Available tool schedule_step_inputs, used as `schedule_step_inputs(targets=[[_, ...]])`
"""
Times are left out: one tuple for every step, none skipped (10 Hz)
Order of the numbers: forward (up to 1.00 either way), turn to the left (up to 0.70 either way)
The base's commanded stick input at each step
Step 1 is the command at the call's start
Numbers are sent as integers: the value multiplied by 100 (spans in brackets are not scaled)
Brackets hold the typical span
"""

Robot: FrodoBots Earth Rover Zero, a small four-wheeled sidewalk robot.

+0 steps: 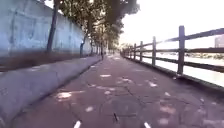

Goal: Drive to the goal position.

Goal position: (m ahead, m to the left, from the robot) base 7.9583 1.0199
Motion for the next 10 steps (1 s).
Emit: schedule_step_inputs(targets=[[85, 0], [85, 0], [85, 0], [85, 0], [85, 0], [85, 0], [85, 0], [85, 0], [85, -34], [85, -34]])
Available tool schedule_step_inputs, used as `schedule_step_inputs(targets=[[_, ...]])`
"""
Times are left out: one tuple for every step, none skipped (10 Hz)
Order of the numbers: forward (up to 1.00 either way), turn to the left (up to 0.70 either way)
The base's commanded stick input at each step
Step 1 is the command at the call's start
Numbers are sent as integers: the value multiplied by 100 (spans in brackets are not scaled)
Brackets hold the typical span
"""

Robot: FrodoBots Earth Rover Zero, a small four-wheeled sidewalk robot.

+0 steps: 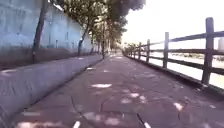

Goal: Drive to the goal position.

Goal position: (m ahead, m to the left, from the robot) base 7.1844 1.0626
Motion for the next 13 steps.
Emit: schedule_step_inputs(targets=[[85, -15], [85, 0], [85, 0], [85, 0], [85, 0], [85, 0], [85, 0], [85, 0], [85, 0], [85, 0], [85, 0], [85, 0], [85, 0]])
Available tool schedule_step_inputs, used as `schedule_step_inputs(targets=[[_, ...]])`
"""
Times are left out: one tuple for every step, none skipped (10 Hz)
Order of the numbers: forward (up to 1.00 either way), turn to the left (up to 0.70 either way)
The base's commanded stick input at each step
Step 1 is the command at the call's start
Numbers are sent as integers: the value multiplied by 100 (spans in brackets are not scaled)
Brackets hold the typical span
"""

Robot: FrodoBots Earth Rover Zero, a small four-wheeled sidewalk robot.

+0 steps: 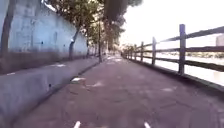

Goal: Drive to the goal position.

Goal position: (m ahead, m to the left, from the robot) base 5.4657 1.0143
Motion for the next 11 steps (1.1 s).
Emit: schedule_step_inputs(targets=[[85, -14], [85, -30], [85, -34], [85, -14], [85, 0], [85, 0], [85, 0], [85, 0], [85, 0], [85, 0], [85, 0]])
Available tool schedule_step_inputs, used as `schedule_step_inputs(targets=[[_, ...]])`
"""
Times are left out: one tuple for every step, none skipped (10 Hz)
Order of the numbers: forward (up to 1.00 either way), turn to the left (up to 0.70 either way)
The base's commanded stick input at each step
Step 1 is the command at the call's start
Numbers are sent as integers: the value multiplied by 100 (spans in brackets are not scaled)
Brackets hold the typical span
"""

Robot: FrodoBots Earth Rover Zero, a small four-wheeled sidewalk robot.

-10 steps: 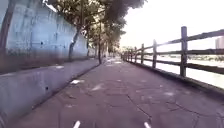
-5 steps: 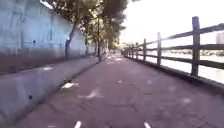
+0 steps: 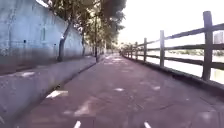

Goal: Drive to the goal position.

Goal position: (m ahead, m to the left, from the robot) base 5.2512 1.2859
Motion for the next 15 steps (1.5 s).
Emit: schedule_step_inputs(targets=[[85, 0], [85, -1], [85, -4], [85, -34], [85, -34], [85, -26], [85, 0], [85, 0], [85, 0], [85, 0], [85, 0], [85, 0], [85, 0], [85, 0], [85, 0]])
